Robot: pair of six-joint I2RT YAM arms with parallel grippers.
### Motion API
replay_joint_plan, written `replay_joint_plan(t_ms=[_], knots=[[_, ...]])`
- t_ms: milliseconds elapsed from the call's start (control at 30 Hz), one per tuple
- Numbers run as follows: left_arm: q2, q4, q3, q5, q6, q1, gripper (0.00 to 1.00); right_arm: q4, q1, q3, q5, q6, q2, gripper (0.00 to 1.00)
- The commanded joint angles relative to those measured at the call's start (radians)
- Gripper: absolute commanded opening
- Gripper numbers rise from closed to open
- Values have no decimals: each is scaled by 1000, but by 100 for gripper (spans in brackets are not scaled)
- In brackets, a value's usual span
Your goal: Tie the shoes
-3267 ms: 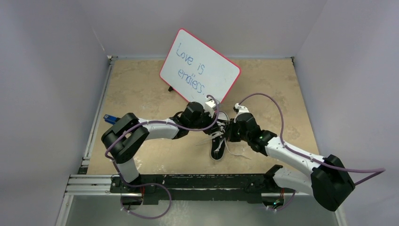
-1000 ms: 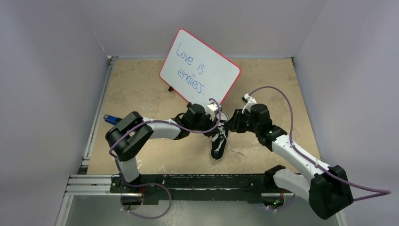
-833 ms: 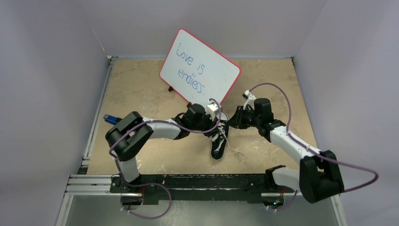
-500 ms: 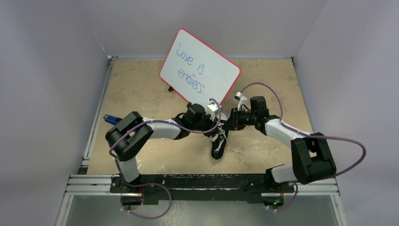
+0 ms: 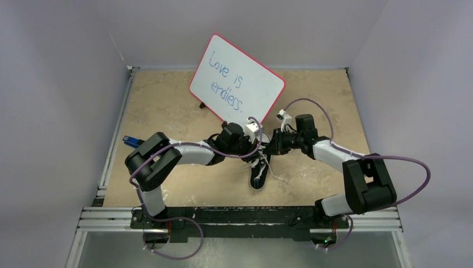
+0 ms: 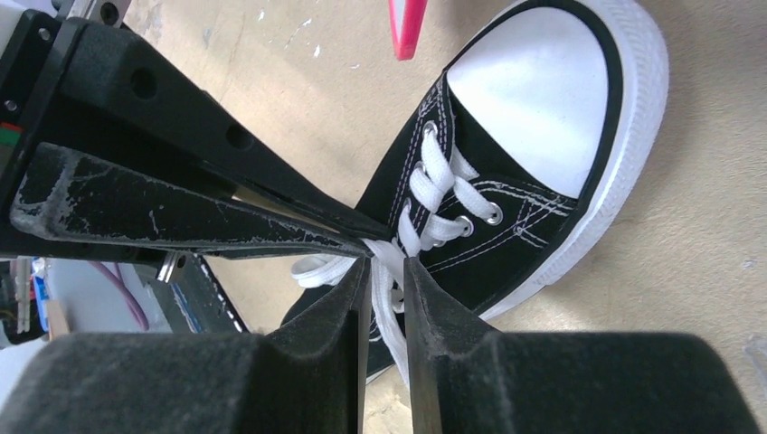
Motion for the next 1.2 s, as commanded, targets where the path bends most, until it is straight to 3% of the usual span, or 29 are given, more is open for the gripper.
replay_joint_plan(t_ms=[0, 500, 667, 800, 1167], knots=[[-14, 16, 37, -19, 32, 4, 0, 42, -3, 3, 24, 1, -9, 22], [-15, 18, 35, -14, 29, 4, 0, 53, -3, -28, 42, -33, 26, 21], [-8, 19, 37, -8, 28, 4, 0, 83, -4, -17, 41, -29, 44, 15], [4, 19, 46, -5, 20, 3, 0, 91, -4, -11, 15, -28, 40, 0], [18, -7, 81, -20, 8, 6, 1, 103, -2, -67, -49, 25, -104, 0]])
